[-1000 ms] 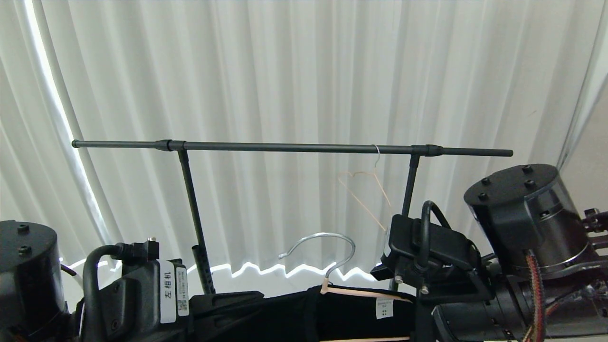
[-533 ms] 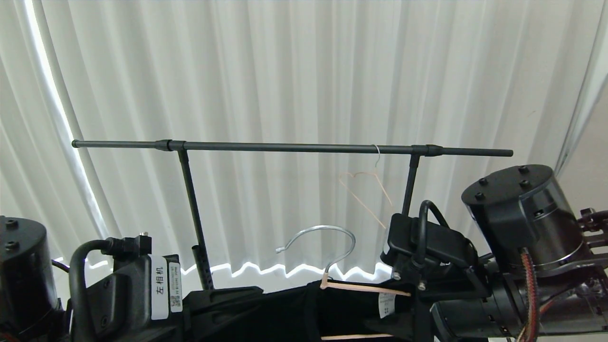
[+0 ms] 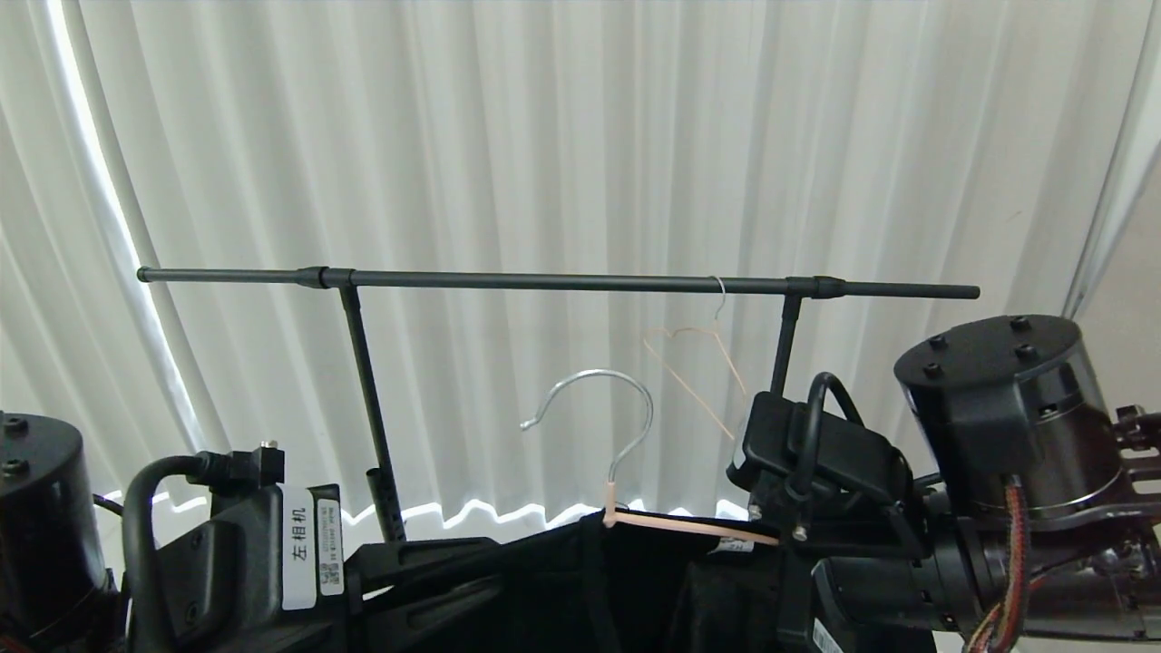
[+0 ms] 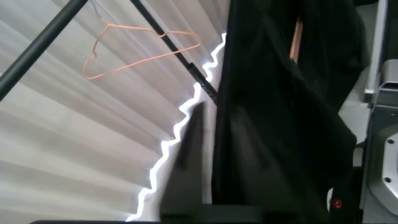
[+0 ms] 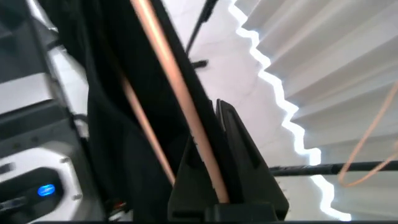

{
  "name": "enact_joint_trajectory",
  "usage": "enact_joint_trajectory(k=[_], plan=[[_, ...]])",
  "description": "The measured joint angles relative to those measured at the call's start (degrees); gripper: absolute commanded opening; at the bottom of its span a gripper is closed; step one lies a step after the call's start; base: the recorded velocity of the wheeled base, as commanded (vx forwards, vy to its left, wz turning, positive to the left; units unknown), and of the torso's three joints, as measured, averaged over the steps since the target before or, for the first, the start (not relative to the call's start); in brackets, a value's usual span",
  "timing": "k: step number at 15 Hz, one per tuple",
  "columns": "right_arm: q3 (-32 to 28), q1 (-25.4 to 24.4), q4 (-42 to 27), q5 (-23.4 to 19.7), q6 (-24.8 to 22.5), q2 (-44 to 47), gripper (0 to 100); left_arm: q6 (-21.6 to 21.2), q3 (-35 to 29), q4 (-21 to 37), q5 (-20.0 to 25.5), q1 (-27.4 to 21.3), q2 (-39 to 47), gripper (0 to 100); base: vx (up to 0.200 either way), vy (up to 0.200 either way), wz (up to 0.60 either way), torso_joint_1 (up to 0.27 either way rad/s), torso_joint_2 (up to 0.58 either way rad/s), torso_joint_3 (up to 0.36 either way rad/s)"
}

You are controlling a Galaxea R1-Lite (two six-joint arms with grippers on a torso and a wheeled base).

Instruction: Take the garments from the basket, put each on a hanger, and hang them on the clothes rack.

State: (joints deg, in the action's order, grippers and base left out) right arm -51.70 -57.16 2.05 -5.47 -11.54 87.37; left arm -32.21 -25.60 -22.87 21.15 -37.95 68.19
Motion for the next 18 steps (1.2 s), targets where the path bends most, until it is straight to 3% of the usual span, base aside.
enact_joint_trajectory(k=[6,10,13,15,16,18], plan=[[3.22,2.8,2.52,1.46,-7.39,-3.77,0,3.72,1.22,0.0,-0.11,3.72,-2.13,100,0.0,0.0,0.0,0.0,0.0,0.0],[5.25,6.73,2.68,2.46,-7.75,-8.4,0,6.33,6.61,0.05,-0.13,11.8,-6.7,100,0.0,0.0,0.0,0.0,0.0,0.0],[6.61,6.97,2.68,2.8,-8.64,-11.19,0,6.35,12.54,0.12,-0.13,20.26,-8.0,100,0.0,0.0,0.0,0.0,0.0,0.0],[6.69,6.91,2.74,2.85,-9.8,-12.31,0,6.38,14.36,0.07,-0.13,22.63,-7.5,100,0.0,0.0,0.0,0.0,0.0,0.0],[6.69,6.73,2.88,2.85,-10.37,-12.68,0,6.33,14.58,0.05,-0.11,22.99,-6.9,0,0.0,0.0,0.0,0.0,0.0,0.0],[6.63,6.25,3.07,2.94,-10.57,-13.18,0,6.27,14.31,0.05,-0.09,23.21,-5.44,0,0.0,0.0,0.0,0.0,0.0,0.0]])
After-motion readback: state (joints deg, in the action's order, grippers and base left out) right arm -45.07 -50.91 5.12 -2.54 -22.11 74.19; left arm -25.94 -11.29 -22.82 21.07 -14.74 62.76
